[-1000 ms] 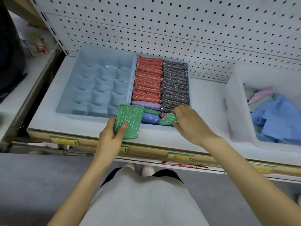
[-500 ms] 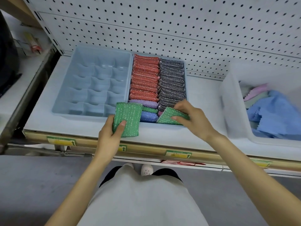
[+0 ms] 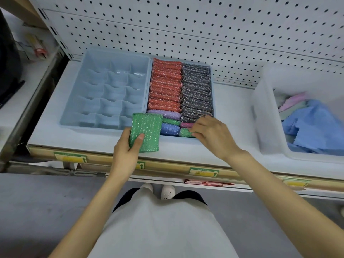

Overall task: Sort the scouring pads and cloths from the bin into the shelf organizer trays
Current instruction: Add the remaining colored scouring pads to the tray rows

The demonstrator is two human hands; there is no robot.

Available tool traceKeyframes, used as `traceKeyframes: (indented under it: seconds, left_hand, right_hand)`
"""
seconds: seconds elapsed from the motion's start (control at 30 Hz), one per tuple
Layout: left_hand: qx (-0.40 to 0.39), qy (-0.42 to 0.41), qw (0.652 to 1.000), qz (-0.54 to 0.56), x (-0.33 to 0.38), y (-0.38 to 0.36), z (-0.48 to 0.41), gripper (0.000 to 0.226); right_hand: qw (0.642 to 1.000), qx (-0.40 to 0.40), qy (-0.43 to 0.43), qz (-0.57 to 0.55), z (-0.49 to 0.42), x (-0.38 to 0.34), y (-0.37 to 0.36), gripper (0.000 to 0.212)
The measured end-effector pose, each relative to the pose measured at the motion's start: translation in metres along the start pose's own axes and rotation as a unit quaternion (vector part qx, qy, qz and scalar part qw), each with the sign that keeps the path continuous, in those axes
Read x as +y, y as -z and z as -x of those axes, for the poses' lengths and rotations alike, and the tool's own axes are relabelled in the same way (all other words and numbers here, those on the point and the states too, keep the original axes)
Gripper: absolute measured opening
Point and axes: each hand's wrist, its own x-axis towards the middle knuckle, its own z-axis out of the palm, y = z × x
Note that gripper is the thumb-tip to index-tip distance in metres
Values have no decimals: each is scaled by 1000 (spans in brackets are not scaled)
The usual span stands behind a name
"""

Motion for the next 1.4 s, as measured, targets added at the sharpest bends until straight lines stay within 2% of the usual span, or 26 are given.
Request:
traceKeyframes:
  seconds: [0.1, 0.27, 0.47, 0.6, 0.7, 0.9, 1.17, 1.4]
  left_hand:
    - [-2, 2, 1000, 6, 0, 0, 0, 13]
    - [0, -2, 1000, 14, -1, -1, -1, 11]
    - [-3, 0, 1000, 25, -3, 0, -1, 11]
    - [-6, -2, 1000, 29, -3, 0, -2, 12]
    - [-6, -3, 999, 33, -4, 0, -2, 10]
    - [-3, -2, 999, 42, -2, 0, -3, 16]
    - [3, 0, 999, 51, 1, -1, -1, 18]
    - [15, -2, 998, 56, -1, -4, 0, 14]
  right_hand:
    - [996, 14, -68, -52, -1, 3, 4, 15]
    - [985, -70, -126, -96, -4, 10, 15, 27]
    - [962, -82, -165, -201, -4, 8, 13, 20]
    - [950, -96, -198, -222, -8, 11, 16, 22]
    - [929, -113, -232, -264, -14, 16, 22, 16]
    - [935, -136, -224, -238, -25, 22, 24, 6]
    - [908, -129, -299, -263, -39, 20, 12, 9]
    - [918, -137, -313, -200, -38, 17, 3, 10]
